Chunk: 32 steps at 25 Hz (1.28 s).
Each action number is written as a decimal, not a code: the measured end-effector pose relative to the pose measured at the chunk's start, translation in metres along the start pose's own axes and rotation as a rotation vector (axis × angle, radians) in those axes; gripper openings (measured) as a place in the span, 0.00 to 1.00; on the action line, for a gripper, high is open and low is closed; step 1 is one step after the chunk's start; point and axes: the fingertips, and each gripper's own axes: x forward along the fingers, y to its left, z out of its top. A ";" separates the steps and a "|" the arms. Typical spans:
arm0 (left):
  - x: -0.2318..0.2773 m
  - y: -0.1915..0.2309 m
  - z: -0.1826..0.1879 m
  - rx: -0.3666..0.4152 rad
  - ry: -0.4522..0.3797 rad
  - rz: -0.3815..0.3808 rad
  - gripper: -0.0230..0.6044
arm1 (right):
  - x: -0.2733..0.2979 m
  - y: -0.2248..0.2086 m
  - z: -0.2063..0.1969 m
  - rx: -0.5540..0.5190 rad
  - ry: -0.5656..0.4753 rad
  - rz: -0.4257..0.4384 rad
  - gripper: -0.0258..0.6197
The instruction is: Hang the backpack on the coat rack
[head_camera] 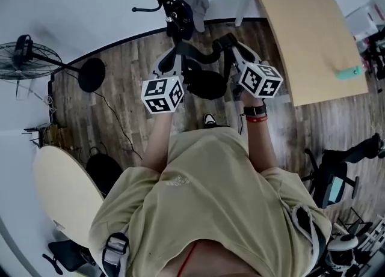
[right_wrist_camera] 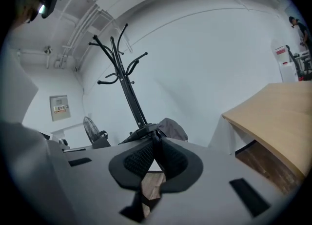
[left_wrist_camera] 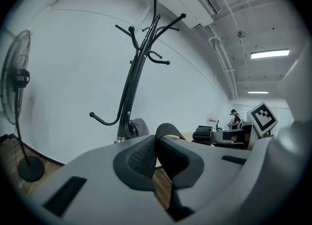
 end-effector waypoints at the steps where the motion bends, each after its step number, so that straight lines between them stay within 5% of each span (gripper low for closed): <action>1: 0.002 0.005 0.004 -0.002 -0.007 0.021 0.08 | 0.008 0.002 0.003 -0.003 0.007 0.021 0.12; 17: 0.006 0.072 0.056 -0.012 -0.089 0.315 0.08 | 0.102 0.016 0.044 -0.003 0.049 0.271 0.12; 32: 0.038 0.129 0.058 -0.063 -0.106 0.315 0.08 | 0.162 0.015 0.038 0.010 0.073 0.225 0.12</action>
